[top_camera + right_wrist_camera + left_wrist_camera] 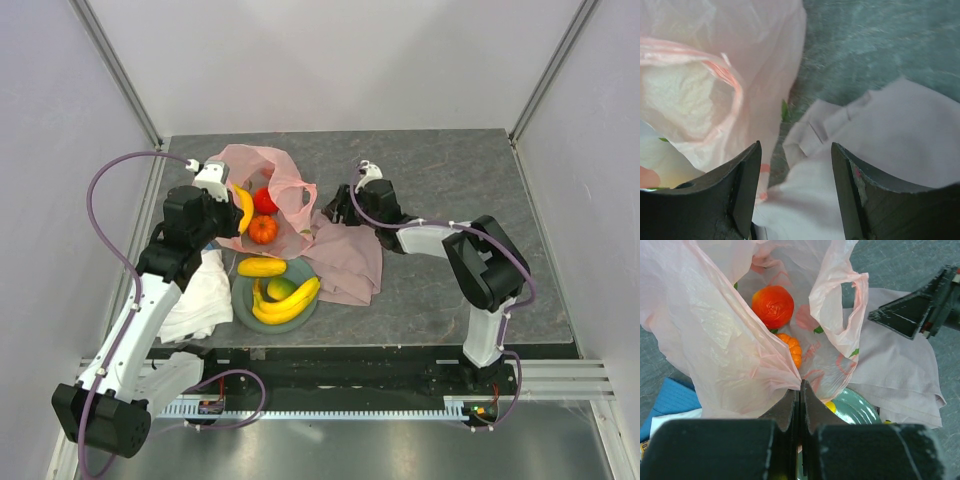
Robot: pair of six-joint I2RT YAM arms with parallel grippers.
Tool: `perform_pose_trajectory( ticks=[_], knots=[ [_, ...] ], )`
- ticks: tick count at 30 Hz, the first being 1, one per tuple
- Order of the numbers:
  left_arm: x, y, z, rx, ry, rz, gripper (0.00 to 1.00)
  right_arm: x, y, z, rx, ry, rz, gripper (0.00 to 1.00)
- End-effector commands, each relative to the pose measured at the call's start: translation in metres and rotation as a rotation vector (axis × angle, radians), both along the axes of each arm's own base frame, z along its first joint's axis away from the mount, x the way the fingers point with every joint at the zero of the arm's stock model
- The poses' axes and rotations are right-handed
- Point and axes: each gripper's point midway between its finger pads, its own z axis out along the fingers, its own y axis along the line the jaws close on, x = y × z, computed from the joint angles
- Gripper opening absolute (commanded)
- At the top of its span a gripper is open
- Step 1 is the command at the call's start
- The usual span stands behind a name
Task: Place the fruits into the plastic bag
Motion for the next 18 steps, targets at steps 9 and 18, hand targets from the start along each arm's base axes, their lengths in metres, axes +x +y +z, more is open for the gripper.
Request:
perform_pose_trajectory(
  ticks=[9, 18],
  knots=[
    [0.005, -0.001, 0.011, -0.008, -0.052, 0.002, 0.01, -0.003, 0.01, 0.075, 0.275, -0.12, 0.062, 0.65],
    [0.004, -0.003, 0.013, -0.018, -0.054, -0.009, 0.01, 0.012, 0.026, 0.068, 0.322, -0.107, 0.084, 0.66]
  ],
)
